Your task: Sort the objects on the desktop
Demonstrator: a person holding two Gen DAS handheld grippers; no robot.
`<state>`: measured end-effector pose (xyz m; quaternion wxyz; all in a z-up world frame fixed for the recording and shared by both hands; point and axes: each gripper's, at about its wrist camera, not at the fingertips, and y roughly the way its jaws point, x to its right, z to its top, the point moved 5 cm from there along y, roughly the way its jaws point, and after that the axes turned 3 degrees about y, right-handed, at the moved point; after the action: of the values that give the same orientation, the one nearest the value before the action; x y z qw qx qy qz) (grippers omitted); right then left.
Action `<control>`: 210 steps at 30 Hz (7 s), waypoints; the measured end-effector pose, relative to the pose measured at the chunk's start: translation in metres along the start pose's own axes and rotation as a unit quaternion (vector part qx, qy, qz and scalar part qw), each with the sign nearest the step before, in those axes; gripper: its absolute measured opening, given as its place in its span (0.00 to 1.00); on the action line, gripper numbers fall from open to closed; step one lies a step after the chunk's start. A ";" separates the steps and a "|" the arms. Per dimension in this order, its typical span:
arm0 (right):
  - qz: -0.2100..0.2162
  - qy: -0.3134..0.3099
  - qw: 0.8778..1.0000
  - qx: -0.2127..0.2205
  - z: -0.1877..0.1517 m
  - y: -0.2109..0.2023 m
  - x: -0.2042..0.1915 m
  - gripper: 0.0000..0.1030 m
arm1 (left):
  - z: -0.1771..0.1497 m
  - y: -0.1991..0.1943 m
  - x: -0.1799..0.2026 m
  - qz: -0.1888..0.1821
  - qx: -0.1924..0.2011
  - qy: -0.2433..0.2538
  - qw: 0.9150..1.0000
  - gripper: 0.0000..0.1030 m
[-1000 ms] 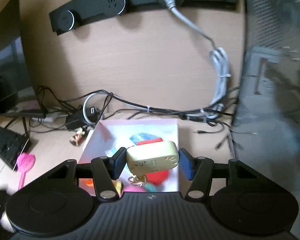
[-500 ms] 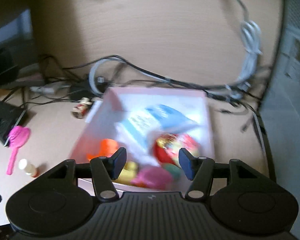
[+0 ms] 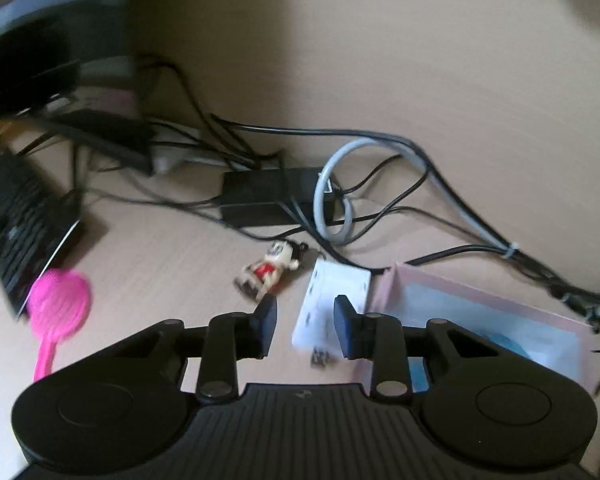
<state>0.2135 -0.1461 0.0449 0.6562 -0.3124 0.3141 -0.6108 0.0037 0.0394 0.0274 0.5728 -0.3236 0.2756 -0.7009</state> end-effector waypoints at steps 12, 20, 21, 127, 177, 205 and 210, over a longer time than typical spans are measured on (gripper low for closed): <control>-0.099 -0.043 0.993 -0.052 0.029 0.079 0.001 0.29 | -0.011 0.004 -0.037 -0.005 -0.009 -0.041 0.999 0.97; -0.063 -0.046 0.995 -0.066 0.001 0.064 -0.014 0.33 | -0.013 0.010 -0.042 -0.007 -0.021 -0.046 0.999 0.98; -0.049 -0.044 0.995 -0.072 -0.004 0.059 -0.017 0.33 | -0.013 0.010 -0.042 -0.007 -0.022 -0.048 0.999 0.98; -0.040 0.000 0.993 -0.107 -0.014 0.052 -0.041 0.63 | -0.013 0.031 -0.033 -0.051 -0.041 -0.055 0.996 0.98; 0.161 -0.102 0.982 0.015 -0.105 -0.025 -0.064 0.67 | -0.015 -0.014 0.008 0.078 -0.031 -0.004 0.996 0.98; 0.021 0.251 0.961 0.116 -0.133 -0.099 0.192 0.97 | -0.002 0.012 0.067 0.010 -0.037 0.065 0.997 0.98; 0.033 0.227 0.967 0.113 -0.138 -0.105 0.172 0.97 | -0.005 0.012 0.056 0.020 -0.042 0.051 0.998 0.98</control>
<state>0.0503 -0.3276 0.0392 0.6185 -0.0789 0.3936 -0.6755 0.0000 -0.0172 0.0233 0.5575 -0.3055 0.3399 -0.6931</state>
